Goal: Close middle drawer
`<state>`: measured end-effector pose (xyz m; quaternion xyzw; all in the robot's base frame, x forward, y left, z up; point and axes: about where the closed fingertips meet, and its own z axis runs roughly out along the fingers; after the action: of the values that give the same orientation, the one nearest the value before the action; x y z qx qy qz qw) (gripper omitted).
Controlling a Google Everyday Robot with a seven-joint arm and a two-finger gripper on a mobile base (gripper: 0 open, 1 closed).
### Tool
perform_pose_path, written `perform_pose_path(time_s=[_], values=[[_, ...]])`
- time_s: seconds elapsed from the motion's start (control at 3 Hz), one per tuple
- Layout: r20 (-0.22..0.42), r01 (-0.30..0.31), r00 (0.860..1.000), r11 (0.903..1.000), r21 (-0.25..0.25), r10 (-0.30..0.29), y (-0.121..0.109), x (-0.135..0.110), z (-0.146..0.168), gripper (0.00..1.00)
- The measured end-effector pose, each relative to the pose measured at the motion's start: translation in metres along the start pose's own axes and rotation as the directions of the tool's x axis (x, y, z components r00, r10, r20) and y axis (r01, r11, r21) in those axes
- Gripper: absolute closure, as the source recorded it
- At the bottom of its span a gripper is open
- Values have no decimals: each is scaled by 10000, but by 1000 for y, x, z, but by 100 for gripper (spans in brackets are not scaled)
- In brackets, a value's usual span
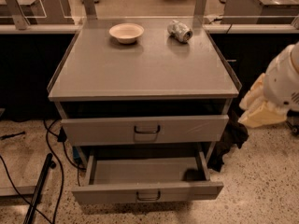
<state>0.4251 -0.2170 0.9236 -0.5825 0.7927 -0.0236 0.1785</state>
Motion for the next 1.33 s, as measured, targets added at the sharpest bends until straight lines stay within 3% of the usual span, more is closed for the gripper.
perform_pose_path(time_s=[0.33,0.67,1.0,1.33], values=[[86,-442,9990,9982,-409,446,23,23,47,87],[-168,-953,9954,9837,-1526,938,64,56,111,100],[-181,-949,9955,9835,-1538,933,64,56,111,100],[-161,-913,9958,9806,-1737,898,80,71,139,100]])
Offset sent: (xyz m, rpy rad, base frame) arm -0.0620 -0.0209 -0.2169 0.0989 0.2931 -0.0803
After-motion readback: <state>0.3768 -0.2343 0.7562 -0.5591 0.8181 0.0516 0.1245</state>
